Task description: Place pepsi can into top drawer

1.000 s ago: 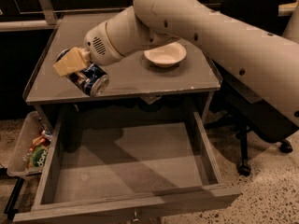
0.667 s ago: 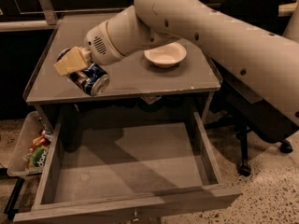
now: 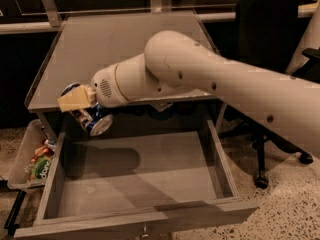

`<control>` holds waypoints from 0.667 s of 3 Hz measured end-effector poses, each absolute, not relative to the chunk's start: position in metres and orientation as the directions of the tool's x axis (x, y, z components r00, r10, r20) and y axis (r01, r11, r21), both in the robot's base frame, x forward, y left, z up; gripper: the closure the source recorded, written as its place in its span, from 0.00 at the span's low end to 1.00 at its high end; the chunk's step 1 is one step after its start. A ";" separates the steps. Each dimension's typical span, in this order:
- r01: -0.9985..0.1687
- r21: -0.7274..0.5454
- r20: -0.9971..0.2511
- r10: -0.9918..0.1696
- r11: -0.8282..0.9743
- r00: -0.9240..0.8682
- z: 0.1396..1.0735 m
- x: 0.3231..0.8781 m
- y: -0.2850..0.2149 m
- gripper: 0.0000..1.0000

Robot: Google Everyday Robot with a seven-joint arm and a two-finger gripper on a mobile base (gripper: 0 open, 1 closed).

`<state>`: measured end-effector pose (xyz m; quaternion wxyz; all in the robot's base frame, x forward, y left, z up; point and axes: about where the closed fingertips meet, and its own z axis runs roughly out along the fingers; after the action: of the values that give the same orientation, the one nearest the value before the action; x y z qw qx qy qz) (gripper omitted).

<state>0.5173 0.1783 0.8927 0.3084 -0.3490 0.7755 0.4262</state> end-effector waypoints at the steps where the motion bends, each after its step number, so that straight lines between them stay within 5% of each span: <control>1: -0.744 0.498 -0.747 -0.215 0.446 -0.629 0.845 0.501 0.176 1.00; 2: -0.744 0.498 -0.747 -0.215 0.446 -0.629 0.845 0.501 0.176 1.00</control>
Offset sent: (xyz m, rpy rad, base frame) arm -0.0125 -0.0016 -0.0350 0.0234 0.0464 -0.0623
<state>0.5007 0.1761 0.8447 0.3067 -0.3021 0.7931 0.4309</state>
